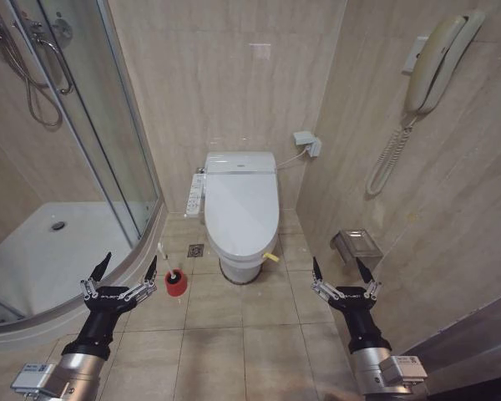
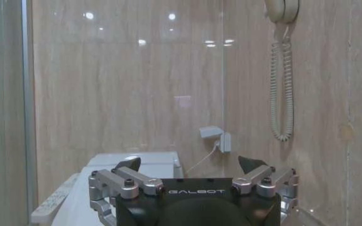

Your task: Open the toilet lid, clean the toilet bowl with a toilet brush, close the toilet lid, and flush.

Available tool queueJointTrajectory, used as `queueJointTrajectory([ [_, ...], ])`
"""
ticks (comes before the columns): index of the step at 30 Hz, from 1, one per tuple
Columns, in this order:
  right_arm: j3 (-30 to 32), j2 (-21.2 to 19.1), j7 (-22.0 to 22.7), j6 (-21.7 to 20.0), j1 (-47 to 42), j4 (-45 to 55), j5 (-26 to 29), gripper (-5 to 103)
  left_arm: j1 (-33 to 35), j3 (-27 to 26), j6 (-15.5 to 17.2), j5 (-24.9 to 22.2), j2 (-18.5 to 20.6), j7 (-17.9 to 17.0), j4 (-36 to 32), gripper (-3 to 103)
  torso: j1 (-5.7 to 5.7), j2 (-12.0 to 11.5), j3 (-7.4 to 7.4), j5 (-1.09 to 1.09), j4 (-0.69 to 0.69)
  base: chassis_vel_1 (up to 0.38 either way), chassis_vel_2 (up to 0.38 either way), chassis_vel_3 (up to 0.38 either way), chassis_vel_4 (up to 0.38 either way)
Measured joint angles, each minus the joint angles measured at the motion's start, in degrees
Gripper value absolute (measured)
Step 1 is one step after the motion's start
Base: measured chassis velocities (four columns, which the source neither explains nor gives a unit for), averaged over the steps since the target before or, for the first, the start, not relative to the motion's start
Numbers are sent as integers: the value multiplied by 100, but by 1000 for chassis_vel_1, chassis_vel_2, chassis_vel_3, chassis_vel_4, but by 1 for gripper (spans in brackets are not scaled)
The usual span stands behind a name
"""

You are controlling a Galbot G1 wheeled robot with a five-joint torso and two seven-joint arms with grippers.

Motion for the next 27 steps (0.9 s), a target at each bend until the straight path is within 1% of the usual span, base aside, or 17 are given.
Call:
queueJointTrajectory([
  [27, 0, 1, 0, 0, -1, 0, 0, 100, 0, 0, 0, 0, 0, 0, 0, 100, -2, 0, -1, -1, 0, 0, 0, 0, 0],
])
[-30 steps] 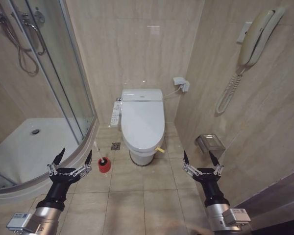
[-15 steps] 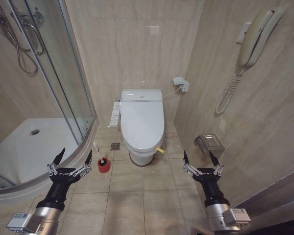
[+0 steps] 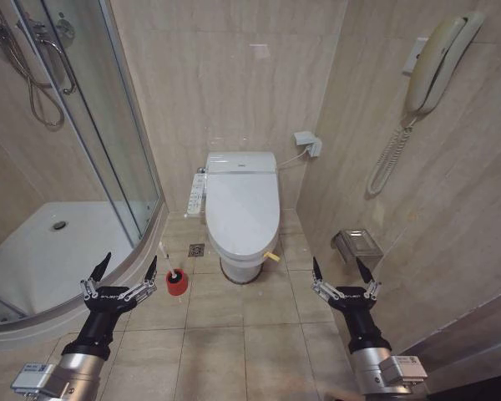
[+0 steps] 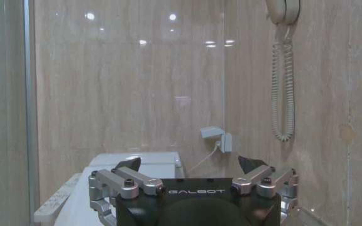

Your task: Open the toilet lid, clean the toilet bowl with a toilet brush, close the toilet lid, and flush.

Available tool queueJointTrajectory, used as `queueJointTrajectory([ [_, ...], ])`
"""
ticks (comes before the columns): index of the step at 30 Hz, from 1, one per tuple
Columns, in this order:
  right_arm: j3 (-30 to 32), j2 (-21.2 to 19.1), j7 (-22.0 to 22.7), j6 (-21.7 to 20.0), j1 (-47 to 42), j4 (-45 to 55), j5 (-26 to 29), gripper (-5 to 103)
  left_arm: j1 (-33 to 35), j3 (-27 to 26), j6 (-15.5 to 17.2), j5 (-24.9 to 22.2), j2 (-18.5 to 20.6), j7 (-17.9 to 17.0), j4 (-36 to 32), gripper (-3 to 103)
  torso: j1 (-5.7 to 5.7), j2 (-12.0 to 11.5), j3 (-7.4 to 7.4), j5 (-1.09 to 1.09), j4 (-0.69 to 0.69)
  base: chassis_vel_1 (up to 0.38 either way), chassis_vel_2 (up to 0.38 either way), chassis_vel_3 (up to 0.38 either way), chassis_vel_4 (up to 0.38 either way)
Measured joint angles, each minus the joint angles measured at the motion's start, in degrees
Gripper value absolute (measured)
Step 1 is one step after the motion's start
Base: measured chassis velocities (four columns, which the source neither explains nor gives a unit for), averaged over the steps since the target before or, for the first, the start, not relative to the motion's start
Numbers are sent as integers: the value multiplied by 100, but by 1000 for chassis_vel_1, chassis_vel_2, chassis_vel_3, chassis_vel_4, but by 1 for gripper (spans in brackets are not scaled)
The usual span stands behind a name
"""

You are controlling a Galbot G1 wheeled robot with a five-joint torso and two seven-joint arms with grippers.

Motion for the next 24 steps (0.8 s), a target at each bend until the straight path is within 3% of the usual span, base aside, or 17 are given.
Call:
queueJointTrajectory([
  [24, 0, 0, 0, 0, 0, 0, 0, 100, 0, 0, 0, 0, 0, 0, 0, 100, 0, 0, 0, 0, 0, 0, 0, 0, 0],
])
